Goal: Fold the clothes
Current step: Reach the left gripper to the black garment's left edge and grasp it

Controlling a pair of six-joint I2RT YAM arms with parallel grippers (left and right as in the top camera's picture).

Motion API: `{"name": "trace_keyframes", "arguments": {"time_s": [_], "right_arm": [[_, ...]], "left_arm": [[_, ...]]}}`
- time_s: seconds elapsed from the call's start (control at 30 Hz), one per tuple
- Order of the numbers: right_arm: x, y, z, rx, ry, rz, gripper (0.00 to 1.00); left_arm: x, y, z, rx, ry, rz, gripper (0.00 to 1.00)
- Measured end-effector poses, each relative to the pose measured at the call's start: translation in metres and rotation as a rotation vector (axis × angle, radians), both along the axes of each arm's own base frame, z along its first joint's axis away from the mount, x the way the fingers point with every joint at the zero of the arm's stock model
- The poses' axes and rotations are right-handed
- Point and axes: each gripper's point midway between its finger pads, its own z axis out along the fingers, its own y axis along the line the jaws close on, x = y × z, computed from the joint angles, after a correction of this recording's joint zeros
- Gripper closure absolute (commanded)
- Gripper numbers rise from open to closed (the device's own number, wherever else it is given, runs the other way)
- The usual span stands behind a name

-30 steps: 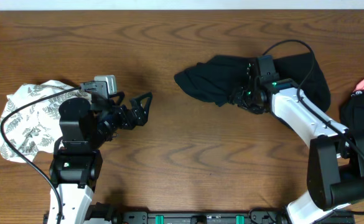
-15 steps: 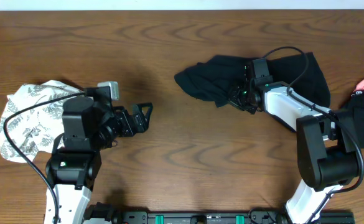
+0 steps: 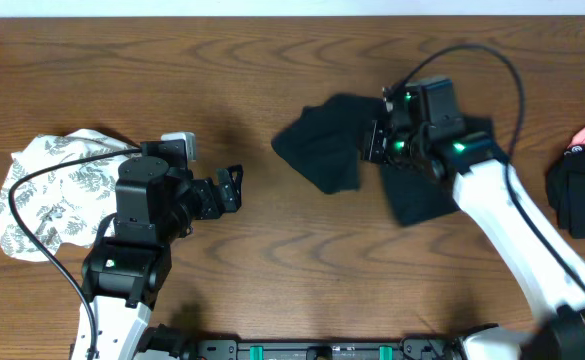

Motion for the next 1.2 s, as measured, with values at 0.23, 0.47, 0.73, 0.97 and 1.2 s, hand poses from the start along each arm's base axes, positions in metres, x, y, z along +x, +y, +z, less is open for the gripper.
{"name": "trace_keyframes", "arguments": {"time_s": [0.23,0.47,0.73,0.97,1.2], "right_arm": [[-0.023,0.024,0.065,0.055,-0.17,0.113,0.99],[-0.039,0.047,0.05,0.012,-0.159,0.227,0.97],[-0.041,0.049,0.05,-0.001,-0.178,0.254,0.97],[-0.038,0.05,0.053,0.002,-0.198,0.258,0.99],[-0.028,0.054,0.064,0.034,-0.245,0.229,0.99]], "left_arm": [[0.001,0.002,0.0,0.009,-0.002,0.011,0.02],[0.002,0.001,-0.004,0.013,0.011,0.007,0.02],[-0.002,-0.018,-0.003,-0.02,0.012,-0.068,0.02],[-0.002,-0.04,0.001,-0.093,0.01,-0.158,0.01],[-0.014,-0.084,-0.014,-0.132,0.085,-0.304,0.2]]}}
